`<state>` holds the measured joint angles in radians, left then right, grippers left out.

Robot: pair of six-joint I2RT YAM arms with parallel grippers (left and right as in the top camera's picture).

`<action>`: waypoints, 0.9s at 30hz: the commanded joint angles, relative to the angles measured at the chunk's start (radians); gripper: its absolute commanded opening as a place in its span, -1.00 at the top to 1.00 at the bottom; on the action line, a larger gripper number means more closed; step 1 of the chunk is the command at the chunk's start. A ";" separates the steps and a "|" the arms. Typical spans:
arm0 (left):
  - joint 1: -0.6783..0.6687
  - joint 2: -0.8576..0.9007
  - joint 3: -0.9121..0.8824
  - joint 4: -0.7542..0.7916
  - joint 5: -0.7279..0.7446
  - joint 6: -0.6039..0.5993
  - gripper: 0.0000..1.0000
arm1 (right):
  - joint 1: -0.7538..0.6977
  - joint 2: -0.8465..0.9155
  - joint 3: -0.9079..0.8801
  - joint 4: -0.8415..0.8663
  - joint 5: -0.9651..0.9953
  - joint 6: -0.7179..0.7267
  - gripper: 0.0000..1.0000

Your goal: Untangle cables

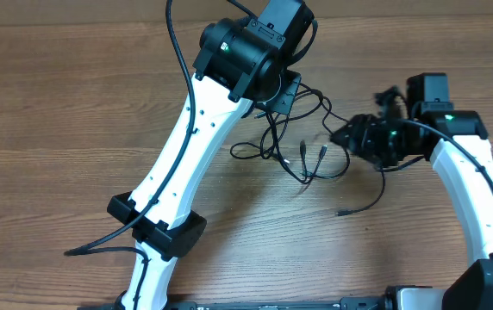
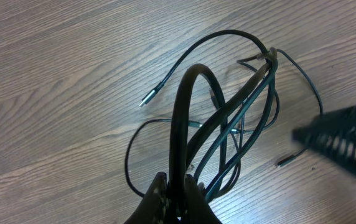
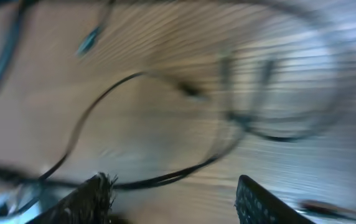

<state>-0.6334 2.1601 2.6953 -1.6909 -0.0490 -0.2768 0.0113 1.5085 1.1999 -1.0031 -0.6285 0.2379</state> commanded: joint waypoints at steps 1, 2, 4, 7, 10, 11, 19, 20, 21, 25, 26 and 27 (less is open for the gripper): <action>0.005 -0.039 0.008 0.001 -0.010 0.019 0.92 | 0.066 -0.003 -0.003 0.010 -0.185 -0.076 -0.25; 0.005 -0.039 0.008 0.001 -0.010 0.019 0.92 | 0.090 -0.003 -0.003 0.018 -0.180 -0.076 -0.25; 0.005 -0.039 0.008 0.001 -0.010 0.018 0.92 | 0.132 -0.003 -0.003 0.047 -0.177 -0.074 -0.25; 0.005 -0.039 0.008 0.001 -0.009 0.018 0.92 | 0.186 -0.003 -0.003 0.112 -0.177 -0.036 -0.24; 0.005 -0.039 0.008 0.001 -0.010 0.018 0.92 | 0.235 -0.003 -0.003 0.192 -0.155 -0.016 -0.12; 0.005 -0.039 0.008 0.001 -0.009 0.018 0.92 | 0.252 -0.003 -0.003 0.220 -0.118 0.011 -0.09; 0.005 -0.039 0.008 0.001 -0.009 0.018 0.92 | 0.351 -0.003 -0.003 0.362 0.105 0.167 0.25; 0.005 -0.039 0.008 0.001 -0.008 0.018 0.92 | 0.357 -0.003 -0.003 0.383 0.105 0.167 0.26; 0.005 -0.039 0.008 0.002 -0.008 0.018 0.92 | 0.361 -0.003 -0.003 0.403 0.105 0.167 0.26; 0.005 -0.039 0.008 0.001 -0.002 0.018 0.92 | 0.362 -0.003 -0.003 0.479 0.105 0.191 0.27; 0.005 -0.039 0.008 0.001 -0.002 0.018 0.92 | 0.362 -0.003 -0.003 0.496 0.105 0.197 0.28; 0.005 -0.039 0.008 0.001 -0.002 0.018 0.92 | 0.362 -0.003 -0.003 0.512 0.105 0.208 0.28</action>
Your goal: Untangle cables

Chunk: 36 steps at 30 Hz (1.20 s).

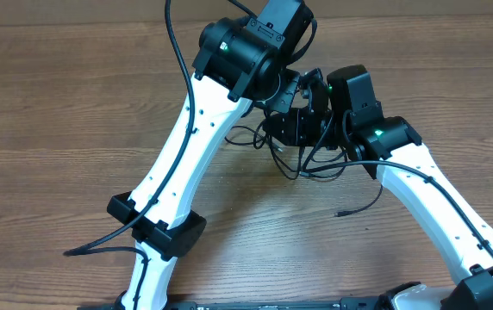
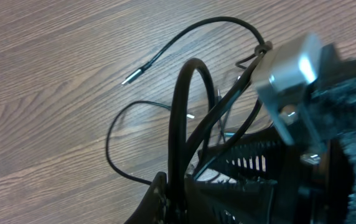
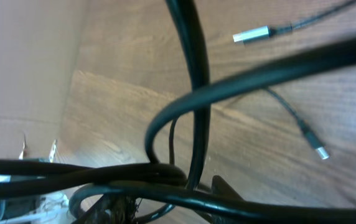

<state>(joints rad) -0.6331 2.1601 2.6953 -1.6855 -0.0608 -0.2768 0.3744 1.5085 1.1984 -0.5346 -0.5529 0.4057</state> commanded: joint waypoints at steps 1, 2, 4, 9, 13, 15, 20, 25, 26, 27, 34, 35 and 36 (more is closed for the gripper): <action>0.004 -0.039 0.008 -0.004 0.010 0.018 0.92 | -0.002 -0.003 -0.001 0.055 0.029 0.040 0.29; 0.004 -0.039 0.008 -0.004 0.010 0.018 0.92 | -0.002 -0.003 -0.001 0.062 0.032 0.040 0.32; 0.004 -0.039 0.008 -0.004 0.009 0.018 0.92 | -0.002 -0.003 -0.001 0.061 0.046 0.040 0.40; 0.004 -0.039 0.008 -0.004 0.009 0.019 0.92 | -0.002 -0.003 -0.001 0.039 0.090 0.040 0.53; 0.004 -0.039 0.008 -0.004 0.009 0.018 0.92 | -0.002 -0.003 -0.001 0.028 0.168 0.045 0.63; 0.004 -0.039 0.008 -0.004 0.009 0.018 0.92 | -0.002 -0.003 -0.001 0.029 0.208 0.064 0.63; 0.004 -0.039 0.008 -0.004 0.009 0.018 0.92 | -0.002 -0.003 -0.001 0.051 0.297 0.156 0.64; 0.004 -0.039 0.008 -0.004 0.009 0.018 0.92 | -0.002 -0.003 -0.001 0.101 0.213 0.156 0.49; 0.004 -0.039 0.008 -0.004 0.009 0.016 0.92 | -0.001 -0.003 -0.001 0.112 0.176 0.156 0.49; 0.004 -0.039 0.008 -0.004 0.009 0.015 0.92 | 0.002 -0.003 -0.001 0.122 0.134 0.156 0.48; 0.004 -0.039 0.008 -0.004 0.009 0.015 0.92 | 0.053 0.005 -0.002 0.106 0.107 0.156 0.49; 0.004 -0.039 0.008 -0.004 0.009 0.015 0.92 | 0.058 0.010 -0.002 0.102 0.108 0.156 0.49; 0.004 -0.039 0.008 -0.004 0.009 0.015 0.92 | 0.061 0.019 -0.002 0.096 0.108 0.156 0.50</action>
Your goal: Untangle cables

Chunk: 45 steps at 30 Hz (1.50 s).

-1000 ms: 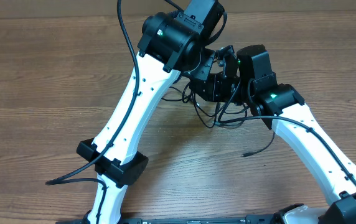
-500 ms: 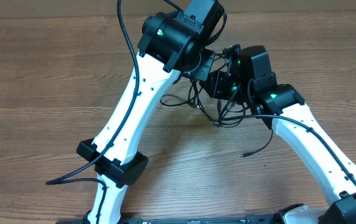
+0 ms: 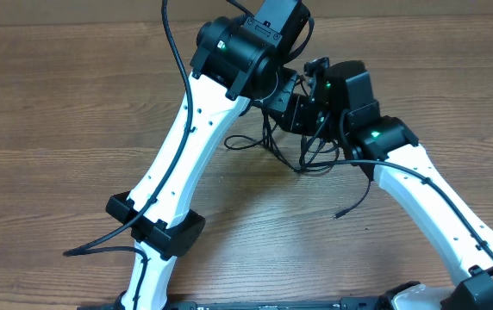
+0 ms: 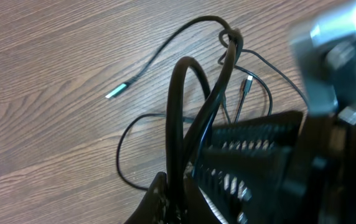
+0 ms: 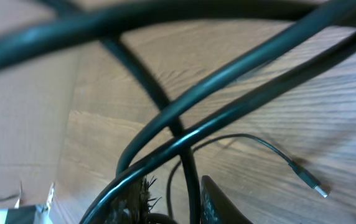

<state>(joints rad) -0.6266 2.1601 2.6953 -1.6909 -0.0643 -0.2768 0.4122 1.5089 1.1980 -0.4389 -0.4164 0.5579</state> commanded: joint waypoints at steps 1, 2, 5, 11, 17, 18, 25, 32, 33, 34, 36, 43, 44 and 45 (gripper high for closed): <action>-0.002 -0.039 0.008 0.001 0.013 0.015 0.92 | 0.025 0.024 -0.001 -0.004 -0.029 0.004 0.55; -0.002 -0.039 0.008 0.001 0.013 0.015 0.92 | 0.025 0.041 -0.001 -0.018 -0.026 0.004 0.66; -0.002 -0.039 0.008 0.001 0.013 0.015 0.92 | 0.025 0.073 -0.001 -0.057 0.014 0.016 0.90; -0.002 -0.039 0.008 0.001 0.001 0.024 0.92 | 0.016 0.083 0.000 -0.154 0.190 0.029 0.92; 0.007 -0.047 0.008 0.001 -0.088 0.031 0.92 | -0.054 0.083 0.002 -0.323 0.375 0.010 0.92; 0.011 -0.050 0.008 0.001 -0.100 0.031 0.92 | -0.070 0.083 0.002 -0.354 0.412 0.010 0.93; 0.050 -0.078 0.008 0.001 -0.127 0.039 0.92 | -0.224 0.083 0.006 -0.492 0.575 -0.071 0.93; 0.101 -0.116 0.008 0.001 -0.158 0.064 0.92 | -0.354 0.082 0.086 -0.574 0.700 -0.096 0.92; 0.108 -0.121 0.008 0.001 -0.164 0.064 0.92 | -0.369 0.082 0.105 -0.587 0.719 -0.096 0.92; 0.114 -0.127 0.008 0.001 -0.166 0.064 0.92 | -0.379 0.082 0.117 -0.594 0.729 -0.096 0.92; 0.126 -0.138 0.008 0.002 -0.166 0.064 0.92 | -0.404 0.082 0.151 -0.606 0.729 -0.109 0.91; 0.135 -0.149 0.008 0.002 -0.024 0.069 0.92 | -0.402 0.082 0.190 -0.625 0.388 -0.249 0.52; 0.135 -0.149 0.008 0.001 -0.003 0.073 0.92 | -0.399 0.082 0.190 -0.631 0.290 -0.309 0.30; 0.135 -0.149 0.008 0.002 0.008 0.072 0.92 | -0.395 0.082 0.190 -0.637 0.180 -0.381 0.07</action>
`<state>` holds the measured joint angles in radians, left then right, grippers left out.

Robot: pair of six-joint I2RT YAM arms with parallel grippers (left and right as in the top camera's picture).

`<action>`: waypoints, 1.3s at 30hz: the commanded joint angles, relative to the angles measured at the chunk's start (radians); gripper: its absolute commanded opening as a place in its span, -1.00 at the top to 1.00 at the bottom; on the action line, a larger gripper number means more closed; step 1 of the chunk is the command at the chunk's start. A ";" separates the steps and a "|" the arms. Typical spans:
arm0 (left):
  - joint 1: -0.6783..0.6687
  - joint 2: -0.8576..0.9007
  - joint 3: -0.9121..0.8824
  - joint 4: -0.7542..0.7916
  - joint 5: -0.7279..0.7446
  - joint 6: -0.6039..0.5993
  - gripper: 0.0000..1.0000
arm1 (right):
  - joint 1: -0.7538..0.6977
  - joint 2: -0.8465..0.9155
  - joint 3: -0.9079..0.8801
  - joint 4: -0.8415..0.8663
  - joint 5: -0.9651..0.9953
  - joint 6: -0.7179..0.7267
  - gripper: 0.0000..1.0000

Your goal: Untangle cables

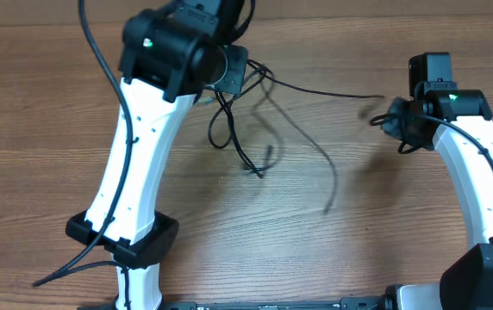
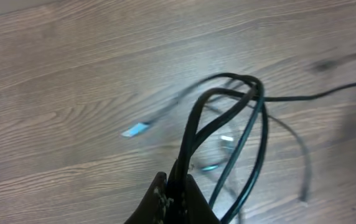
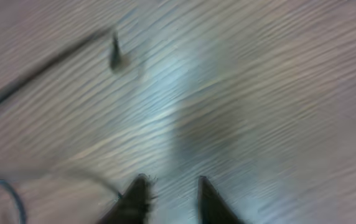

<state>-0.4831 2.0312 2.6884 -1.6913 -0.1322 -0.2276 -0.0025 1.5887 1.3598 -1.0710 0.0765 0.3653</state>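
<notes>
My left gripper (image 1: 232, 73) (image 2: 177, 182) is shut on a bundle of black cables (image 2: 228, 118), held above the wooden table. Loops of the bundle (image 1: 222, 129) hang below it, and a plug end (image 2: 134, 130) dangles. One thin cable (image 1: 324, 89) runs from the bundle rightwards to a point close to my right gripper (image 1: 390, 120). A second strand (image 1: 315, 159) shows blurred over mid table. In the blurred right wrist view my right gripper (image 3: 170, 186) has its fingers apart with bare wood between them. A thin cable (image 3: 41, 177) reaches its left finger (image 3: 134, 199).
The wooden table (image 1: 40, 172) spreads all round. A pale wall strip (image 1: 402, 7) runs along its far edge. My left arm (image 1: 134, 164) stands over the left middle and my right arm (image 1: 479, 189) over the right side.
The two grippers, close together over the tangle, have moved apart: the left with its bundle to the left, the right far to the right. A thin cable now stretches between them.
At first my left gripper held the bundle while the right stood off to the right. Then the right gripper was in among the held loops, and stayed there. Now the arms are wide apart, the bundle is smaller, and strands trail out to the right.
</notes>
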 commanded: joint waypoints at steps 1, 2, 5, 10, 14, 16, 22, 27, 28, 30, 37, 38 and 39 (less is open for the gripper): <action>-0.008 -0.020 0.014 0.002 0.082 0.023 0.92 | 0.023 0.002 0.029 -0.014 -0.438 -0.264 -0.13; -0.008 -0.020 0.014 0.002 0.082 0.022 0.92 | 0.025 0.002 0.029 -0.021 -0.551 -0.316 -0.25; -0.009 -0.020 0.014 0.002 0.096 0.022 0.92 | 0.025 0.002 0.029 -0.028 -0.859 -0.400 -0.61; -0.009 -0.017 0.014 0.002 0.182 0.021 0.91 | 0.031 0.002 0.029 0.016 -1.293 -0.449 -0.73; -0.009 -0.011 0.014 0.002 0.200 -0.016 0.91 | 0.066 0.002 0.029 0.073 -1.380 -0.406 -0.73; -0.009 -0.008 0.014 0.002 0.236 -0.017 0.92 | 0.088 0.002 0.029 0.122 -1.379 -0.325 -0.72; -0.009 -0.004 0.014 0.002 0.344 -0.042 0.91 | 0.115 0.002 0.028 0.318 -1.254 0.100 -0.61; -0.011 -0.003 0.014 0.002 0.392 -0.044 0.92 | 0.130 0.002 0.028 0.422 -1.220 0.324 -0.36; -0.011 -0.003 0.014 0.002 0.392 -0.059 0.91 | 0.135 0.002 0.028 0.437 -1.217 0.370 -0.26; -0.013 -0.003 0.014 0.003 0.392 -0.066 0.91 | 0.144 0.002 0.028 0.442 -1.207 0.410 -0.05; -0.028 -0.002 0.014 0.009 0.391 -0.066 0.92 | 0.190 0.002 0.028 0.442 -1.175 0.467 0.41; -0.028 -0.002 0.014 0.008 0.391 -0.066 0.91 | 0.193 0.002 0.028 0.442 -1.169 0.474 0.46; -0.028 -0.002 0.014 0.008 0.391 -0.066 0.92 | 0.198 0.002 0.028 0.444 -1.167 0.477 0.54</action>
<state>-0.5026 2.0308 2.6888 -1.6871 0.2333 -0.2817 0.1806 1.5887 1.3617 -0.6350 -1.1145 0.7979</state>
